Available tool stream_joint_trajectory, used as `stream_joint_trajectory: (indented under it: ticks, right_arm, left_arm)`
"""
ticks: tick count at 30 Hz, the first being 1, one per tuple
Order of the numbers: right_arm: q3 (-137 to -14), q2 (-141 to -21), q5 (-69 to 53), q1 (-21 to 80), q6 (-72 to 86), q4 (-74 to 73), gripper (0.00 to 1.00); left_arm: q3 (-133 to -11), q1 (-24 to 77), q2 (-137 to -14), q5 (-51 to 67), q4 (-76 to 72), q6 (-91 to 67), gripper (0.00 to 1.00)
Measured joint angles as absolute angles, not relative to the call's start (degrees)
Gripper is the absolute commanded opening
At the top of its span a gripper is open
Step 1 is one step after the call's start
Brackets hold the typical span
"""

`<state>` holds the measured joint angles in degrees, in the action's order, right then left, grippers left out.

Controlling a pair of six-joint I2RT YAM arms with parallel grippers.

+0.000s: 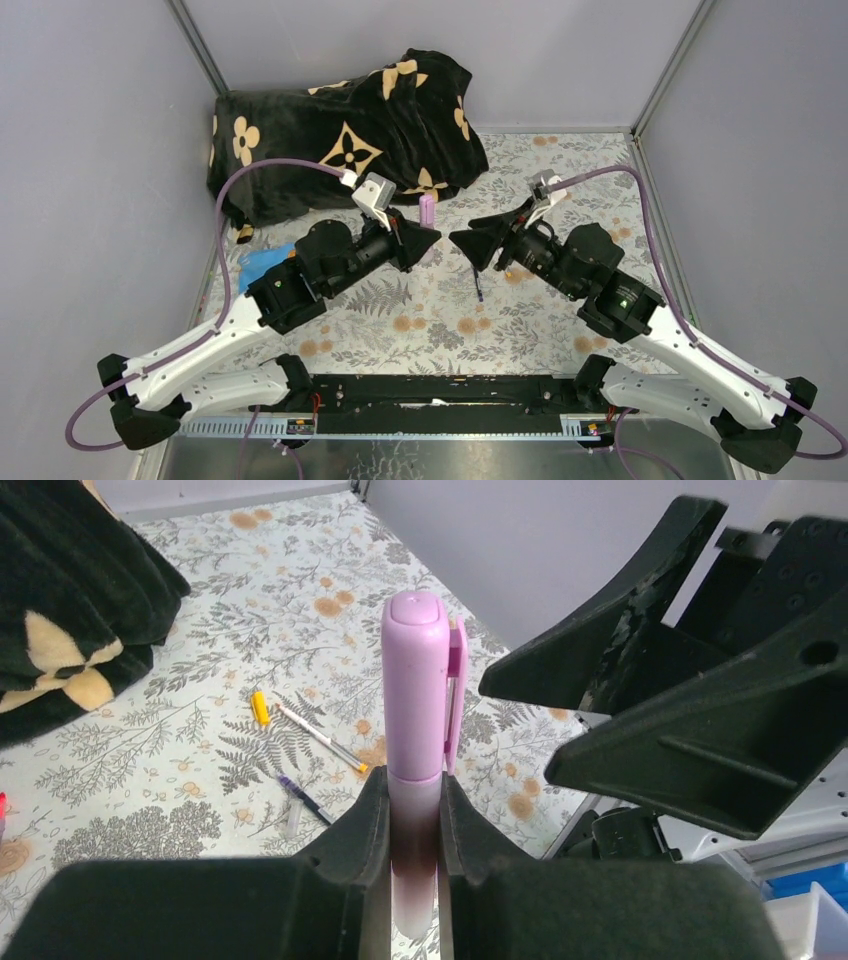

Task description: Insert the pens into the pen caps

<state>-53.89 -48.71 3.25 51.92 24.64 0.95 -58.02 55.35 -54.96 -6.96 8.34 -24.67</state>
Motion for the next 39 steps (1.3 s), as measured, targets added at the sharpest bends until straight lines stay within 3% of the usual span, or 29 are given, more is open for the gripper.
stream_joint_trajectory:
  ticks: [7,23,35,39]
  right_arm:
    - [-51.1,-46.7,-3.4,52.0,20.1,4.0,0.68]
    - [-51.7,-57.9,-12.1,52.2,18.2,11.9,0.68]
    - [-52.8,-61.7,-13.8,52.5,19.2,16.2,0.56]
    - [-52.9,-62.6,-14.4,52.5,19.6,16.7,0.48]
  left_arm:
    - [-58.4,55.4,-52.4,-8.4,8.3,-24.9,0.00]
    - [-60.2,55.4,-52.3,-14.6,8.2,-26.2,0.00]
    - [-60.2,55.4,-52.7,-15.5,8.2,-26.4,0.00]
    - [-60.2,55.4,-52.8,-15.5,8.2,-26.5,0.00]
